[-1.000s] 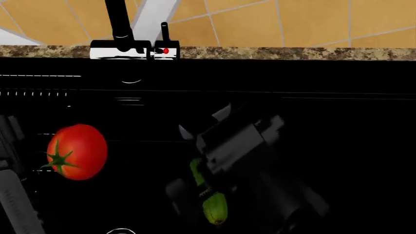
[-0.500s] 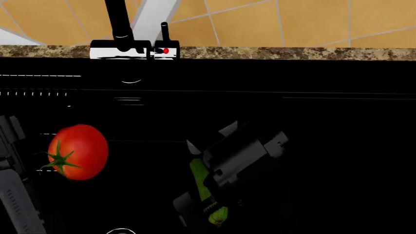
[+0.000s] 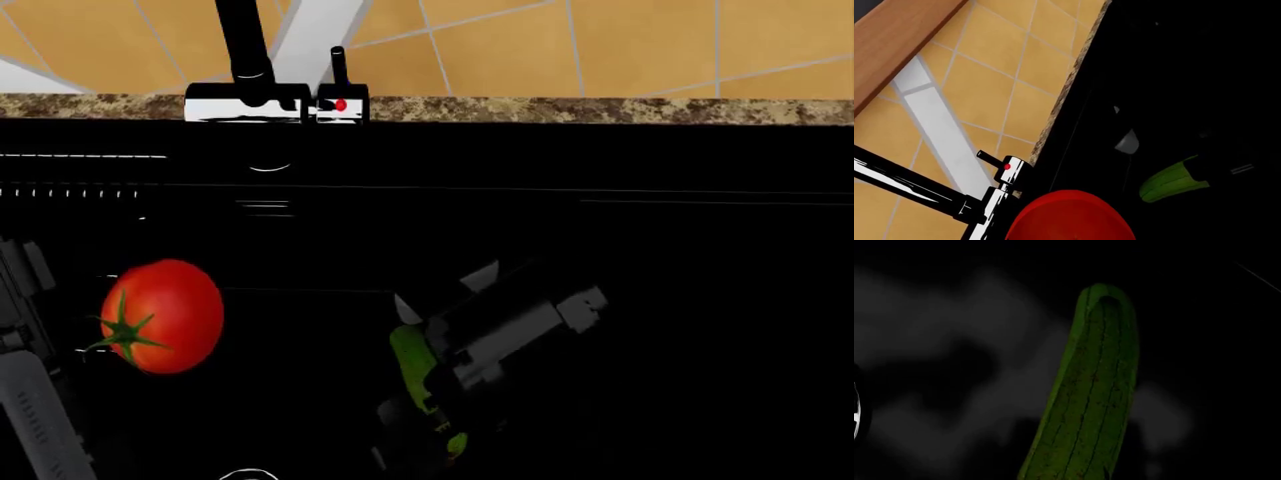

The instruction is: Pick the vegetables from the sink and place them on the cutting board.

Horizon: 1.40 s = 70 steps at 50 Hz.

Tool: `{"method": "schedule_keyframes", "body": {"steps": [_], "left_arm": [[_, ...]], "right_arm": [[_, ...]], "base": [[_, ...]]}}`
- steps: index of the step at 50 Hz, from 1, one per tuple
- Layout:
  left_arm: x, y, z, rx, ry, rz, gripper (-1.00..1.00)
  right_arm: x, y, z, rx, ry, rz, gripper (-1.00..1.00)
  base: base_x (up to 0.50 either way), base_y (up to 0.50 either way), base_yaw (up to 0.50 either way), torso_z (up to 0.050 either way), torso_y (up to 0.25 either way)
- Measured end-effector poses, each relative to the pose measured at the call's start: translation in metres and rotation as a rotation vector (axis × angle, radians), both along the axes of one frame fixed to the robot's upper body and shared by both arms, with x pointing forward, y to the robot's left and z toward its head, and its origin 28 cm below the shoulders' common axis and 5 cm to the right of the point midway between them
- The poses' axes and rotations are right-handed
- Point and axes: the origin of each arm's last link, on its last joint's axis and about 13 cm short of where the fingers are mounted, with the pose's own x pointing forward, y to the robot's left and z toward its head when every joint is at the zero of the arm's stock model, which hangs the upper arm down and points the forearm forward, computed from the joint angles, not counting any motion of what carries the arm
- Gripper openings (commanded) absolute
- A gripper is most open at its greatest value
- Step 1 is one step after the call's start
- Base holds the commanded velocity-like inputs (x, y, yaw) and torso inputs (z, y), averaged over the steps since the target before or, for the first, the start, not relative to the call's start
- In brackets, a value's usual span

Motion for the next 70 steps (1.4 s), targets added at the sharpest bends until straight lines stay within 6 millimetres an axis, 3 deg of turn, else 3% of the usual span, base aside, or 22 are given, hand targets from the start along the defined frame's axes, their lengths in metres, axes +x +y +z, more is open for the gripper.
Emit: {"method": "schedule_keyframes", "body": {"steps": [14,27,46,70], "left_arm": [[0.000,-0.001,0.000,-0.032,0.012,0.000,-1.00],[0.001,-0.002,0.003,-0.081,0.008,-0.008,-1.00],[0.007,-0.004,0.001,-0.105,-0.009,0.031,-1.00],[0.018,-0.007,-0.001,-0.145,-0.063,0.128,-1.00]], "right_arm": [[0.001,0.000,0.001,0.002,-0.011,-0.004,-1.00],[-0.007,-0.001,0.036,0.008,-0.109,0.016,-1.00],[-0.045,-0.009,0.083,0.002,-0.235,0.092,-1.00],[-0.089,-0.034,0.111,-0.031,-0.469,0.162,-1.00]], "base": [[0.04,0.00,0.01,-0.001,-0.003],[0.04,0.00,0.00,0.000,0.000],[0.05,0.00,0.00,0.000,0.171],[0.05,0.00,0.00,0.000,0.250]]}}
